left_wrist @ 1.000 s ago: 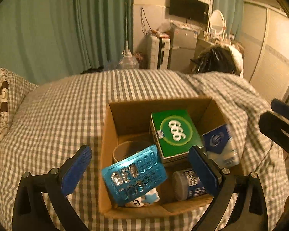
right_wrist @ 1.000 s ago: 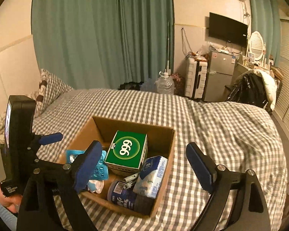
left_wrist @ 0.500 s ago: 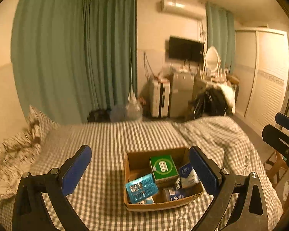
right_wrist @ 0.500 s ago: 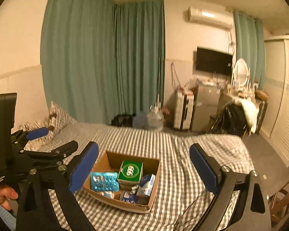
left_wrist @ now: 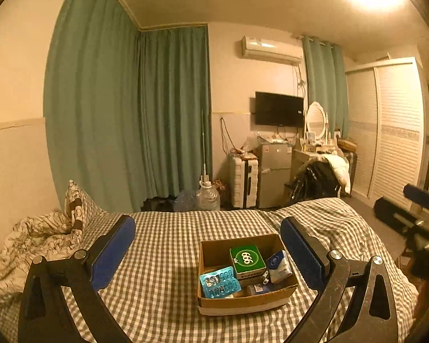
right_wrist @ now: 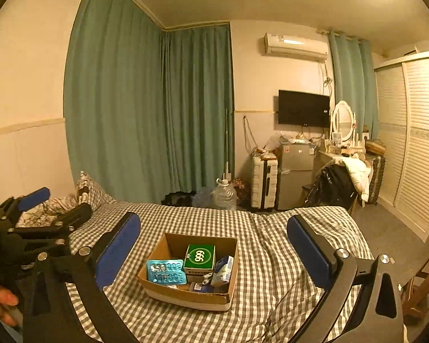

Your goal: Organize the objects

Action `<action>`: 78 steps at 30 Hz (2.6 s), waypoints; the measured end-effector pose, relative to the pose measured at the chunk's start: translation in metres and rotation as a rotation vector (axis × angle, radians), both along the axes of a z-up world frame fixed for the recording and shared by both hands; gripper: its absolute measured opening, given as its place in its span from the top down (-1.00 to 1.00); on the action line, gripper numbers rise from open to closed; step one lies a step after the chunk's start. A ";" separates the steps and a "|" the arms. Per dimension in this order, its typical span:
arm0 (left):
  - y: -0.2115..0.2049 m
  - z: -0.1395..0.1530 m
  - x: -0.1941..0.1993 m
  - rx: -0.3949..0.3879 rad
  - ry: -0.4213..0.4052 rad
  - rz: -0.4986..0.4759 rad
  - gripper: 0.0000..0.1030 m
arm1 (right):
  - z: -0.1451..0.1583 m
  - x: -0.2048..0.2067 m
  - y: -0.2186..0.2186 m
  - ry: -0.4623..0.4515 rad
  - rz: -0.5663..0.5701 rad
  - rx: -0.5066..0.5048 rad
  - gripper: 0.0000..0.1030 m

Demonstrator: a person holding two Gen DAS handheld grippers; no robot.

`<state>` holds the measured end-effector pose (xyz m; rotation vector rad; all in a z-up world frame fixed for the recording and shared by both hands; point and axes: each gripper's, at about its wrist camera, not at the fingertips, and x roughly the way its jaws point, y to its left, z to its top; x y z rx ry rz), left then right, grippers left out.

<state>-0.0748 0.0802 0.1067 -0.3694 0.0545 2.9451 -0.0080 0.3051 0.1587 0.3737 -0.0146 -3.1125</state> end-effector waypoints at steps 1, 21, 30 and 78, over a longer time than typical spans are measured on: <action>0.000 -0.009 0.005 0.008 0.017 0.012 -1.00 | -0.011 0.001 -0.002 0.017 -0.013 0.014 -0.99; 0.004 -0.087 0.009 0.006 -0.026 0.005 -1.00 | -0.111 -0.018 0.002 -0.002 -0.027 0.020 -0.99; 0.004 -0.086 0.013 0.001 -0.039 0.019 -1.00 | -0.105 -0.013 0.003 0.008 -0.026 0.015 -0.99; 0.003 -0.086 0.014 0.006 -0.061 0.024 -1.00 | -0.108 -0.011 0.001 -0.005 -0.012 0.021 -0.99</action>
